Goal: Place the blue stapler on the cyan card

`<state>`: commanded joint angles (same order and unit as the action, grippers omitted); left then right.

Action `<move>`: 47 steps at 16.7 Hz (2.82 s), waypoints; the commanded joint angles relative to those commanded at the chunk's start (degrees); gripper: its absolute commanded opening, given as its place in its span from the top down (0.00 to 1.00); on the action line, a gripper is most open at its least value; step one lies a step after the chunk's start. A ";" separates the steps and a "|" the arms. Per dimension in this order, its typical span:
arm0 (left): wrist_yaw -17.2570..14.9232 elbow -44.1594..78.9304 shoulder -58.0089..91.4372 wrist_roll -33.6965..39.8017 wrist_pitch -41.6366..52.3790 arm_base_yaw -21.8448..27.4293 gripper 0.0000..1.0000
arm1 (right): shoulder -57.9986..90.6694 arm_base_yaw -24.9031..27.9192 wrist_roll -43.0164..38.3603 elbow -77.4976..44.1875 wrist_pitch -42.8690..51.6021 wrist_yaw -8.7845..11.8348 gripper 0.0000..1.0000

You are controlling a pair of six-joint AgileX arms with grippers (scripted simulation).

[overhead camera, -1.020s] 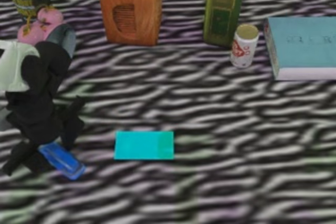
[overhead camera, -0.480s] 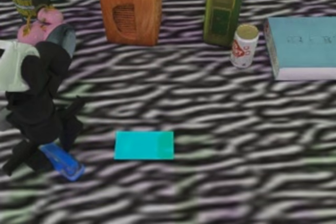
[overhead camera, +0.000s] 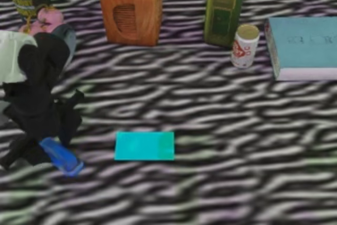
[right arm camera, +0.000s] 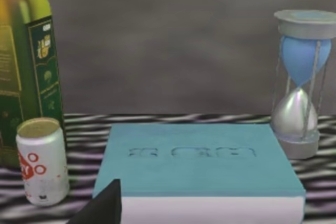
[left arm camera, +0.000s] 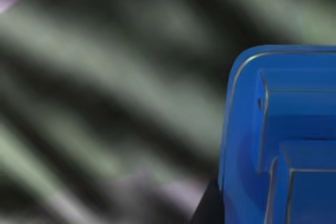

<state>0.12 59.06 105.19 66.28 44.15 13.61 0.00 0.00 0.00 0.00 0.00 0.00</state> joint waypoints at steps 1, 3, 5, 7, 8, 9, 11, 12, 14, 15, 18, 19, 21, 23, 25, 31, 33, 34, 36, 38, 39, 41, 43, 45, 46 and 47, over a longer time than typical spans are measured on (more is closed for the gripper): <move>0.00 1.35 -0.83 0.14 2.32 -0.14 1.00 | 0.00 0.00 0.00 0.00 0.00 0.00 0.00; 0.01 4.30 -2.84 0.24 7.75 -0.36 1.00 | 0.00 0.00 0.00 0.00 0.00 0.00 0.00; 0.01 7.27 -4.95 0.19 13.23 -0.47 1.00 | 0.00 0.00 0.00 0.00 0.00 0.00 0.00; 0.02 9.64 -6.91 0.05 17.12 -0.59 1.00 | 0.00 0.00 0.00 0.00 0.00 0.00 0.00; 0.02 10.39 -7.61 -0.03 18.21 -0.64 1.00 | 0.00 0.00 0.00 0.00 0.00 0.00 0.00; 0.02 10.75 -7.95 -0.07 18.69 -0.66 1.00 | 0.00 0.00 0.00 0.00 0.00 0.00 0.00; 0.02 10.77 -7.97 -0.07 18.72 -0.66 1.00 | 0.00 0.00 0.00 0.00 0.00 0.00 0.00; 0.02 10.63 -7.75 -0.15 18.59 -0.36 1.00 | 0.00 0.00 0.00 0.00 0.00 0.00 0.00; 0.01 11.16 -7.35 0.62 18.80 -0.01 1.00 | 0.00 0.00 0.00 0.00 0.00 0.00 0.00; 0.00 12.03 -6.73 1.94 19.13 0.54 1.00 | 0.00 0.00 0.00 0.00 0.00 0.00 0.00; -0.08 16.38 -3.60 9.43 20.76 3.30 1.00 | 0.00 0.00 0.00 0.00 0.00 0.00 0.00; -0.13 18.23 -2.25 13.14 21.47 4.54 1.00 | 0.00 0.00 0.00 0.00 0.00 0.00 0.00; -0.23 22.22 0.65 22.23 22.99 7.35 1.00 | 0.00 0.00 0.00 0.00 0.00 0.00 0.00; -0.35 26.35 3.57 32.49 24.50 10.43 1.00 | 0.00 0.00 0.00 0.00 0.00 0.00 0.00; -0.46 30.31 6.20 41.92 25.82 13.49 1.00 | 0.00 0.00 0.00 0.00 0.00 0.00 0.00; -0.61 37.82 10.31 56.46 27.64 19.32 1.00 | 0.00 0.00 0.00 0.00 0.00 0.00 0.00; -0.61 38.01 10.39 56.78 27.66 19.47 1.00 | 0.00 0.00 0.00 0.00 0.00 0.00 0.00; -0.61 38.01 10.39 56.78 27.66 19.47 1.00 | 0.00 0.00 0.00 0.00 0.00 0.00 0.00; -0.60 37.84 10.14 56.62 27.56 19.19 1.00 | 0.00 0.00 0.00 0.00 0.00 0.00 0.00; -0.59 37.04 10.40 56.61 26.64 19.17 1.00 | 0.00 0.00 0.00 0.00 0.00 0.00 0.00; -0.59 35.98 10.80 56.66 25.29 19.14 1.00 | 0.00 0.00 0.00 0.00 0.00 0.00 0.00; -0.61 32.95 12.11 56.85 20.90 19.17 1.00 | 0.00 0.00 0.00 0.00 0.00 0.00 0.00; -0.66 29.28 13.77 56.95 15.09 19.39 1.00 | 0.00 0.00 0.00 0.00 0.00 0.00 0.00; -0.68 25.94 15.29 56.98 10.17 19.69 1.00 | 0.00 0.00 0.00 0.00 0.00 0.00 0.00; -0.67 24.74 15.87 57.05 8.60 19.81 1.00 | 0.00 0.00 0.00 0.00 0.00 0.00 0.00; -0.67 23.95 16.27 57.12 7.63 19.89 1.00 | 0.00 0.00 0.00 0.00 0.00 0.00 0.00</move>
<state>-0.54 83.01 121.46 123.39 51.78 33.50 0.00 0.00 0.00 0.00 0.00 0.00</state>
